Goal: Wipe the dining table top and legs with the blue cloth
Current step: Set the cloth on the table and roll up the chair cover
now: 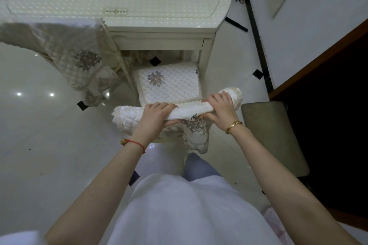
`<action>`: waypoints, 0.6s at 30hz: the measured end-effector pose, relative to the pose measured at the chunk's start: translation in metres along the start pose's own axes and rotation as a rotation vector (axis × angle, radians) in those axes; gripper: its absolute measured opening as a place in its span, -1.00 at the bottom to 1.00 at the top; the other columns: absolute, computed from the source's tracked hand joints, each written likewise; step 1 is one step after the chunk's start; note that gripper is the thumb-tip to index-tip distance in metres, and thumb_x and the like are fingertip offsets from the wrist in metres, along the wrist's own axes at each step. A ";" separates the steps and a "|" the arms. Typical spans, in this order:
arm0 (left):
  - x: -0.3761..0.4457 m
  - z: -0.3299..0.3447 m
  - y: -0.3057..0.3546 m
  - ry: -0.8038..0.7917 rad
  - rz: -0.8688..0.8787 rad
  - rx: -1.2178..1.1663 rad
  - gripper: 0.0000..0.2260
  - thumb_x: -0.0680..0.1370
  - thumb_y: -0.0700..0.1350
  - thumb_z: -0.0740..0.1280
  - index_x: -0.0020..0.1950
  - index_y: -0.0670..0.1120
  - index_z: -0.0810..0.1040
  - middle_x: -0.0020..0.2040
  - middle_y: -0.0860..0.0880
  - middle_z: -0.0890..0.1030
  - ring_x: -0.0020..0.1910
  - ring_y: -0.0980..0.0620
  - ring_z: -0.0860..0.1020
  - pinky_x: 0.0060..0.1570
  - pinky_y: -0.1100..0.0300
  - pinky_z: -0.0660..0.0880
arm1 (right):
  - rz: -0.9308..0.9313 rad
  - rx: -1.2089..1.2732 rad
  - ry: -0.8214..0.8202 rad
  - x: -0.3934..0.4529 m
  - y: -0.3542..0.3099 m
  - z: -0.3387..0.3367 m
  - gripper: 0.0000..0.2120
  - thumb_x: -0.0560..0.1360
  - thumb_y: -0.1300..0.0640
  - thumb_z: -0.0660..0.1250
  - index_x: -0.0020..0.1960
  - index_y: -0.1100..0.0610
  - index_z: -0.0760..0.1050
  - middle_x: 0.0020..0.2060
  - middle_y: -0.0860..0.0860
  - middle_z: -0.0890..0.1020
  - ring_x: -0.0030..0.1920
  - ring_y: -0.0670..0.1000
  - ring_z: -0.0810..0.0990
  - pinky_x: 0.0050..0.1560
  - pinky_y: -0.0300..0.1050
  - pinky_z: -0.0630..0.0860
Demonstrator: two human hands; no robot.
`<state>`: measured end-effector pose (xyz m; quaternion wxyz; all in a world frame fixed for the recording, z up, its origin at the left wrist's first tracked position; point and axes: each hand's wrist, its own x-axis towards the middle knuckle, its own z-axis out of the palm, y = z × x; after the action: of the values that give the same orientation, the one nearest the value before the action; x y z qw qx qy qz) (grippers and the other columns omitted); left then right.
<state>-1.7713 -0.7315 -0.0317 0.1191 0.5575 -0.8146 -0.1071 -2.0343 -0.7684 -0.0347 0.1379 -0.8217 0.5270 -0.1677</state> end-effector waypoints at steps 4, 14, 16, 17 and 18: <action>0.036 -0.004 -0.022 0.014 -0.009 0.011 -0.44 0.45 0.39 0.09 0.19 0.04 0.54 -0.02 0.07 0.63 -0.05 -0.02 0.55 -0.02 0.13 0.35 | -0.010 -0.011 0.004 0.043 0.012 0.003 -0.45 0.37 -0.36 0.21 0.09 0.06 0.52 -0.02 -0.01 0.52 0.04 0.10 0.43 0.31 0.08 0.22; 0.145 -0.028 -0.086 -0.047 -0.036 0.003 -0.34 0.43 0.45 -0.01 0.25 0.05 0.51 0.10 0.04 0.63 0.00 -0.04 0.52 -0.04 0.16 0.24 | -0.017 -0.032 0.012 0.171 0.041 0.006 -0.38 0.35 -0.44 0.14 0.03 0.07 0.51 -0.05 -0.02 0.52 -0.02 0.06 0.40 0.22 0.07 0.30; 0.168 -0.033 -0.100 -0.071 -0.044 0.001 -0.32 0.41 0.45 0.00 0.26 0.05 0.51 0.11 0.02 0.63 0.02 -0.05 0.52 -0.02 0.13 0.29 | -0.012 -0.037 0.010 0.196 0.047 0.008 -0.41 0.35 -0.43 0.17 0.03 0.06 0.50 -0.05 -0.02 0.52 -0.02 0.06 0.41 0.22 0.08 0.32; 0.178 -0.035 -0.108 -0.076 -0.048 0.000 -0.30 0.40 0.47 -0.03 0.26 0.05 0.52 0.10 0.02 0.63 0.03 -0.05 0.52 -0.01 0.11 0.31 | -0.013 -0.042 0.008 0.209 0.049 0.009 -0.41 0.35 -0.43 0.18 0.02 0.06 0.49 -0.05 -0.02 0.52 -0.02 0.06 0.42 0.21 0.08 0.32; 0.189 -0.037 -0.116 -0.076 -0.053 -0.001 -0.26 0.40 0.50 -0.07 0.25 0.05 0.52 0.09 0.01 0.64 0.03 -0.06 0.52 0.00 0.09 0.34 | -0.011 -0.047 0.006 0.222 0.052 0.010 -0.41 0.35 -0.44 0.19 0.02 0.06 0.49 -0.05 -0.03 0.52 -0.02 0.06 0.42 0.21 0.08 0.32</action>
<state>-1.7236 -0.9507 -0.0185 0.0853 0.5744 -0.8034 -0.1318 -1.9861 -0.9915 -0.0360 0.1161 -0.8270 0.5268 -0.1583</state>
